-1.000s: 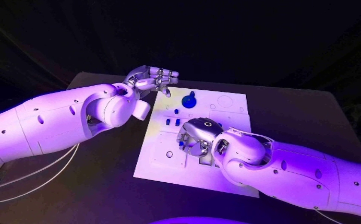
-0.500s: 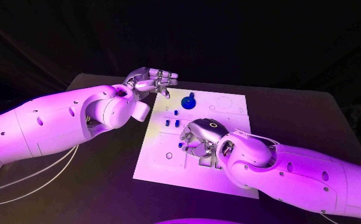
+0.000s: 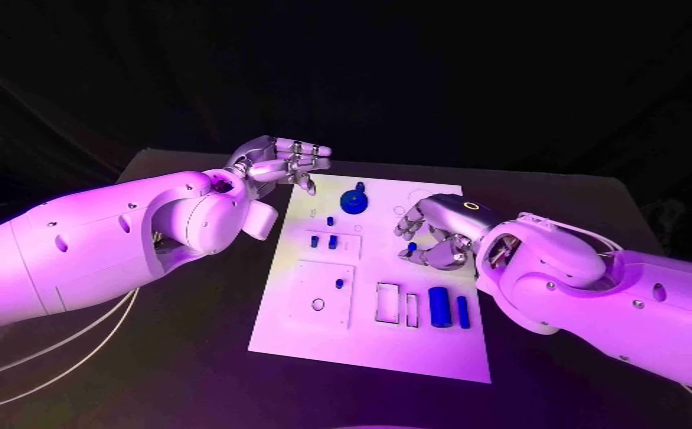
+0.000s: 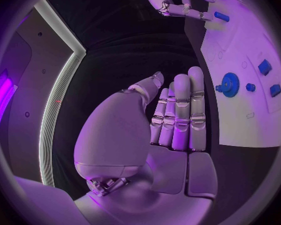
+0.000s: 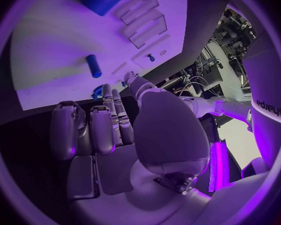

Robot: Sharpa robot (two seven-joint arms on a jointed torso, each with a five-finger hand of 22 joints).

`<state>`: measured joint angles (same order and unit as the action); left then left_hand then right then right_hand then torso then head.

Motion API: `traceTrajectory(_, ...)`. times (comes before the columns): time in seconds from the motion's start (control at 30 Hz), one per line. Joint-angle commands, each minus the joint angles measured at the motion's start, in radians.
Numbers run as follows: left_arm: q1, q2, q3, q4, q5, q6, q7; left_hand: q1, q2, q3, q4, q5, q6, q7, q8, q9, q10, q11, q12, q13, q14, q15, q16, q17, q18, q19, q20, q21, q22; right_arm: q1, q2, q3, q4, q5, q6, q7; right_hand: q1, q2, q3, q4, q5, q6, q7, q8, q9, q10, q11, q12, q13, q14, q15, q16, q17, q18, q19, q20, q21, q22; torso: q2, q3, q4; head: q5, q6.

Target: Assemble the parts on the task board

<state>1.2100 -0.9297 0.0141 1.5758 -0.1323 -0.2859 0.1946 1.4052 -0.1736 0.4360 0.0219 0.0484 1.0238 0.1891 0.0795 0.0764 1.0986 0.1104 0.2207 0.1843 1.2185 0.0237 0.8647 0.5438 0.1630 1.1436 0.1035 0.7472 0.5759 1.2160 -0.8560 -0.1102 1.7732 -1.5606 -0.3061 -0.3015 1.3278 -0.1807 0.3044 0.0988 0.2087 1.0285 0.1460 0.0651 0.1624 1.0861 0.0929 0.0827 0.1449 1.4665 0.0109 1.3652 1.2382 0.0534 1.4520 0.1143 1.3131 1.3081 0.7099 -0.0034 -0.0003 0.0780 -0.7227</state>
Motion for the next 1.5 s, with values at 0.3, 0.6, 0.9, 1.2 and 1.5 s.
traceTrajectory(0.3, -0.002, 0.013, -0.002, -0.002, -0.001, 0.033, 0.005, 0.001, 0.004, -0.003, -0.003, 0.003, -0.010, 0.001, 0.004, -0.001, -0.005, 0.002, 0.005, -0.001, -0.005, 0.001, 0.005, -0.001, 0.020, 0.002, 0.004, -0.001, 0.000, 0.018, -0.029, -0.002, -0.025, -0.008, 0.122, 0.033, 0.025, 0.008, -0.050, -0.009, 0.002, -0.014, -0.021, 0.002, -0.006, -0.036, 0.002, 0.025, 0.001, 0.036, 0.000, 0.000, -0.006, 0.006, -0.003, -0.001, -0.012, 0.139, -0.001, -0.0003, -0.0046, -0.010, 0.007)
traceTrajectory(0.6, -0.003, 0.014, -0.003, -0.004, -0.002, 0.035, 0.004, 0.001, 0.004, -0.003, -0.003, 0.003, -0.010, 0.001, 0.004, -0.001, -0.005, 0.002, 0.005, -0.001, -0.005, 0.001, 0.005, -0.001, 0.020, 0.002, 0.004, -0.001, 0.000, 0.007, 0.006, -0.005, -0.056, -0.017, 0.124, 0.037, 0.037, 0.025, -0.054, -0.010, 0.002, -0.013, -0.023, 0.002, -0.007, -0.033, 0.001, 0.040, 0.004, 0.037, 0.000, 0.000, -0.006, 0.006, -0.002, -0.001, -0.014, 0.139, 0.001, -0.0009, -0.0042, -0.010, 0.005)
traceTrajectory(0.9, -0.003, 0.012, -0.003, -0.004, -0.002, 0.037, 0.000, 0.001, 0.004, -0.003, -0.003, 0.003, -0.010, 0.001, 0.004, -0.001, -0.005, 0.002, 0.005, -0.001, -0.005, 0.001, 0.005, -0.001, 0.020, 0.002, 0.004, -0.001, 0.000, -0.001, 0.038, -0.008, -0.093, -0.021, 0.101, 0.037, 0.059, 0.068, -0.030, -0.008, -0.012, -0.014, -0.021, 0.001, -0.012, 0.003, -0.010, 0.074, 0.006, 0.037, -0.009, 0.002, -0.006, 0.004, 0.004, -0.007, -0.005, 0.145, 0.000, -0.0032, 0.0013, -0.014, 0.001)
traceTrajectory(1.2, -0.003, 0.012, -0.003, -0.003, -0.002, 0.039, -0.001, 0.001, 0.004, -0.003, -0.003, 0.003, -0.010, 0.001, 0.004, -0.001, -0.005, 0.002, 0.005, -0.001, -0.005, 0.001, 0.005, -0.001, 0.020, 0.002, 0.004, -0.001, 0.000, -0.003, 0.057, -0.009, -0.115, -0.025, 0.105, 0.025, 0.069, 0.088, 0.005, -0.004, -0.035, 0.014, -0.018, 0.008, -0.009, 0.042, -0.022, 0.094, 0.004, 0.039, -0.018, 0.005, -0.002, 0.002, 0.010, -0.015, 0.005, 0.151, 0.000, -0.0050, 0.0052, -0.018, 0.000)
traceTrajectory(1.5, -0.003, 0.012, -0.003, -0.003, -0.002, 0.041, -0.003, 0.001, 0.006, -0.003, -0.004, 0.003, -0.010, 0.001, 0.005, -0.001, -0.006, 0.002, 0.007, -0.001, -0.005, 0.001, 0.006, -0.001, 0.020, 0.002, 0.005, -0.001, 0.000, -0.005, 0.076, -0.012, -0.132, -0.026, 0.121, 0.018, 0.066, 0.085, 0.014, -0.002, -0.040, 0.036, -0.021, 0.015, -0.006, 0.057, -0.026, 0.101, 0.003, 0.039, -0.022, 0.005, -0.004, 0.001, 0.012, -0.019, 0.007, 0.153, 0.000, -0.0061, 0.0110, -0.021, 0.000)
